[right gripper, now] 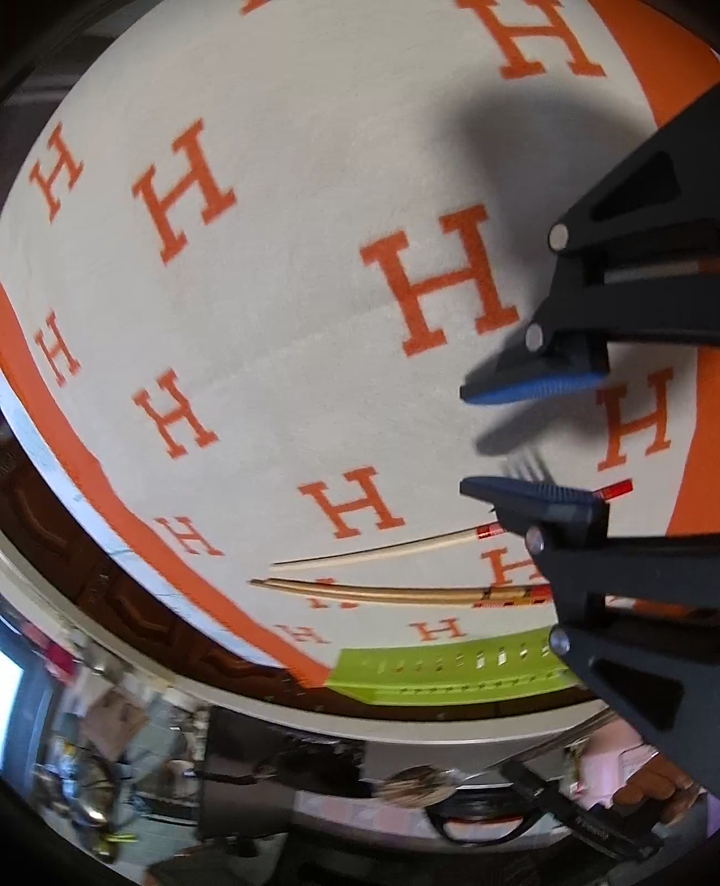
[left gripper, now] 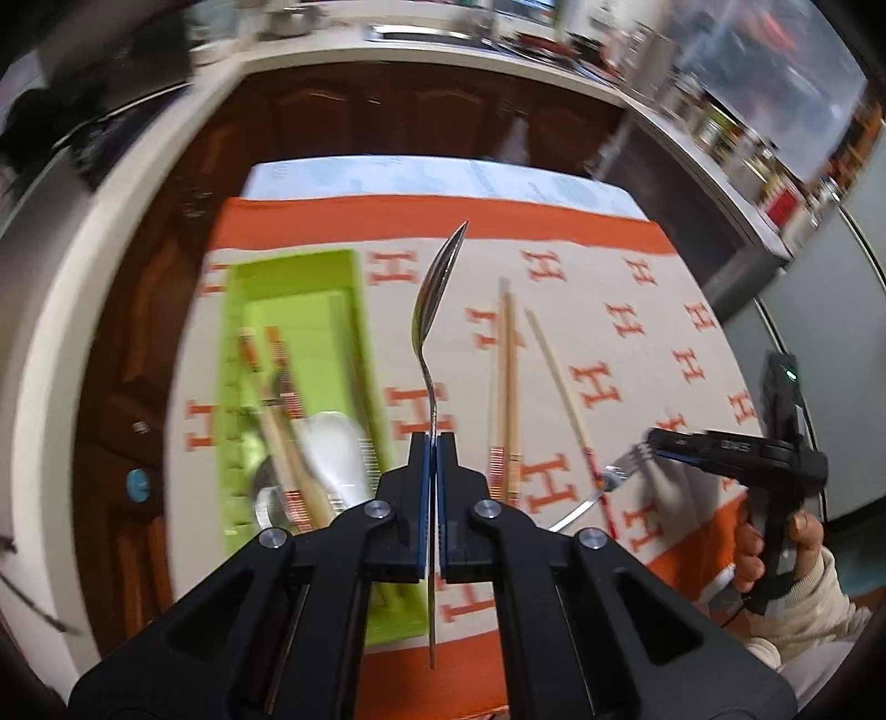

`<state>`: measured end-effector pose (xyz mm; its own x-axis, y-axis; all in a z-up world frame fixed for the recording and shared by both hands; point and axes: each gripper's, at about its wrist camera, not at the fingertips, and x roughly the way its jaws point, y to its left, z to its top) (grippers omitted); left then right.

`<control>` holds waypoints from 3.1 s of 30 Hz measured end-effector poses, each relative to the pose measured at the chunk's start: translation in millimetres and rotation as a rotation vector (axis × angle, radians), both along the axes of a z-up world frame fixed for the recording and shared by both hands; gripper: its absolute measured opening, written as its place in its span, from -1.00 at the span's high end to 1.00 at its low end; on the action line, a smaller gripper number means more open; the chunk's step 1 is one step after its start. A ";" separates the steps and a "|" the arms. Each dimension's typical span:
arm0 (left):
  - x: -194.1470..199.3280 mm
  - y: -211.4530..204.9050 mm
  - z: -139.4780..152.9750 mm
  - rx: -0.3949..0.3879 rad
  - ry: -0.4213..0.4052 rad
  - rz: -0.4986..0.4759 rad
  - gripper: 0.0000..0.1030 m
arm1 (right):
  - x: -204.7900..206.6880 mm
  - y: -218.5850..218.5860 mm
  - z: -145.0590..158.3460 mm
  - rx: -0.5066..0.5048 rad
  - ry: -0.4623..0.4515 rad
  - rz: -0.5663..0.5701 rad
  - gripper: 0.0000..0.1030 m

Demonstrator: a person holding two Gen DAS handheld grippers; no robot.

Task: Organize utensils
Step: 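Lift the metal spoon with the left gripper and carry it toward the green tray, then lower the spoon into the green tray with the left gripper while the right gripper grasps the metal fork, then carry the metal fork into the green tray with the right gripper and release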

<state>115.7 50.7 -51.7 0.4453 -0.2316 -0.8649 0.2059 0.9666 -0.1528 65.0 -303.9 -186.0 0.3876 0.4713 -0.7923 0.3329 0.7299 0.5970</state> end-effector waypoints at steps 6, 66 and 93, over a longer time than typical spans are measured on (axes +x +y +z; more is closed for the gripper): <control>9.3 55.8 -20.4 0.029 0.010 0.136 1.00 | -9.4 -0.2 3.4 0.028 -0.019 -0.043 0.45; -26.6 131.2 -40.8 0.060 -0.045 0.383 0.97 | 78.7 287.2 106.2 -0.327 -0.359 0.806 0.96; -32.3 86.4 -60.0 -0.019 0.026 0.300 0.97 | 64.6 231.1 84.5 -0.240 -0.261 0.568 0.69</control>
<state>83.4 137.1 -111.6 0.4738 -0.1099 -0.8737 -0.0923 0.9805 -0.1734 129.6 -72.9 -101.5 0.3247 0.4807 -0.8146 -0.2756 0.8719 0.4047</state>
